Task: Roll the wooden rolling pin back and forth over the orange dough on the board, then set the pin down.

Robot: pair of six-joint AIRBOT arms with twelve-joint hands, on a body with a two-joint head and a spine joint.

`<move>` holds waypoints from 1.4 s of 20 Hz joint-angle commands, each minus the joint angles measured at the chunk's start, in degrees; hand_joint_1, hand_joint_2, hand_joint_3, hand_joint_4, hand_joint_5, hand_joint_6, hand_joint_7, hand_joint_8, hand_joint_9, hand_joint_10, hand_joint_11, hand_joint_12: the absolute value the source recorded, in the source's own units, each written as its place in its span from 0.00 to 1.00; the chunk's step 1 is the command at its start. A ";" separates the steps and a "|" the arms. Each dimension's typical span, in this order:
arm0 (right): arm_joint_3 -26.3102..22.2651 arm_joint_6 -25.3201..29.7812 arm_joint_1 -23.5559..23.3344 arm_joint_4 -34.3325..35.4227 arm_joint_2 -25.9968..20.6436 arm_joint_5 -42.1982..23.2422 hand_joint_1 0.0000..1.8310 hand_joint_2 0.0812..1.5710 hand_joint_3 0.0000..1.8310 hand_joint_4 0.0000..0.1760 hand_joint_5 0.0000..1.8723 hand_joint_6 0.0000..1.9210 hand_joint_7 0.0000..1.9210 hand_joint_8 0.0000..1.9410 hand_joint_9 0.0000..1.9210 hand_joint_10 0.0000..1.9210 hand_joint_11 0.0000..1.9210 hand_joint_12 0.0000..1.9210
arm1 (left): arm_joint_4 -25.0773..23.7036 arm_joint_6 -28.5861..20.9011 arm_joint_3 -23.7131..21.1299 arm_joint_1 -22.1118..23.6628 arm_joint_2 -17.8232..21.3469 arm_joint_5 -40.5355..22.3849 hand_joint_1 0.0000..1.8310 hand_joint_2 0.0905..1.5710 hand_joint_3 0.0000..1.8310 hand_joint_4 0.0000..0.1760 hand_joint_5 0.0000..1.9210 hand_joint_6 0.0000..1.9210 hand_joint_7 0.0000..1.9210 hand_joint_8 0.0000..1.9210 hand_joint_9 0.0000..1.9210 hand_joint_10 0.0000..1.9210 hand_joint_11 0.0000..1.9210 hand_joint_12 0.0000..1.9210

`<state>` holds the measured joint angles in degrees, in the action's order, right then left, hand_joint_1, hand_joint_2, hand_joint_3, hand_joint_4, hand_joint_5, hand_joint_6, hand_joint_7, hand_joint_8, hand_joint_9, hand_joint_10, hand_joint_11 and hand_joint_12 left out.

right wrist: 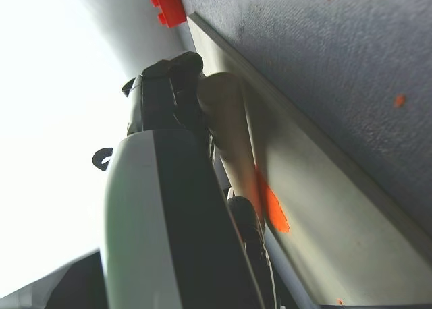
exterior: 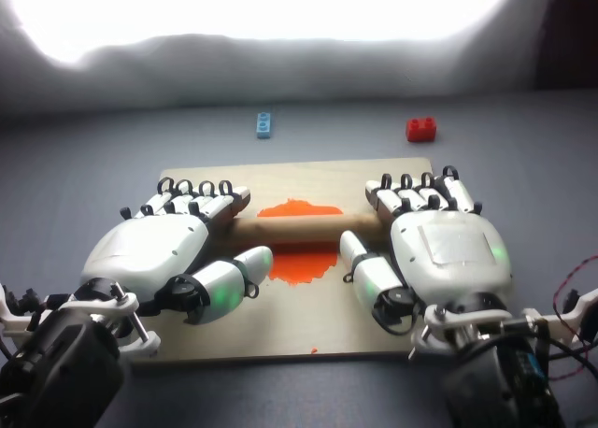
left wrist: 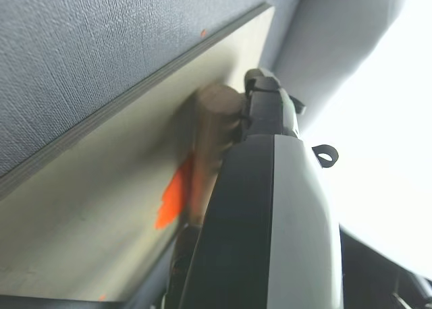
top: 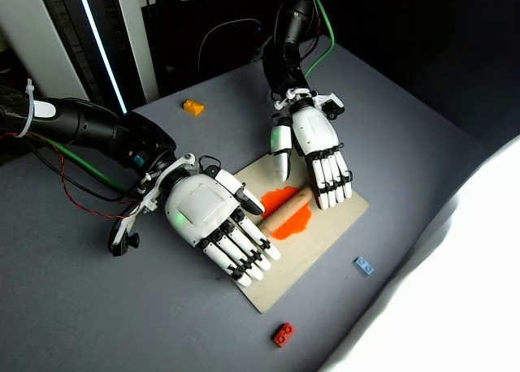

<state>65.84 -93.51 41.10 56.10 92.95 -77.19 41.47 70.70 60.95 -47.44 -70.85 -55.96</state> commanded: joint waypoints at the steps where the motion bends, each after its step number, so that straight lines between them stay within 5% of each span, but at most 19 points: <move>1: -0.27 -0.17 0.35 -4.54 -0.16 -4.73 0.00 0.94 0.00 0.00 0.21 0.00 0.22 0.00 0.18 0.00 0.00 0.40 | -2.28 -0.29 -0.21 -0.20 0.55 -4.04 0.00 0.90 0.00 0.00 0.09 0.00 0.12 0.00 0.09 0.00 0.00 0.09; 15: -3.12 -2.32 2.55 -5.45 -0.12 -6.99 0.00 0.94 0.00 0.00 0.20 0.00 0.21 0.00 0.18 0.00 0.00 0.39 | -4.24 -3.88 -3.83 -5.16 1.68 -12.14 0.00 0.91 0.00 0.00 0.10 0.00 0.12 0.00 0.10 0.00 0.00 0.14; 28: -4.66 -3.10 4.24 -7.09 -0.29 -8.37 0.00 0.94 0.00 0.00 0.21 0.00 0.21 0.00 0.17 0.00 0.00 0.36 | -6.47 -6.75 -6.12 -7.69 3.35 -13.55 0.00 0.91 0.00 0.00 0.09 0.00 0.12 0.00 0.09 0.00 0.00 0.11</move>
<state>61.34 -96.38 45.08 52.66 92.95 -81.49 37.36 64.40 54.92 -55.22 -67.94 -64.01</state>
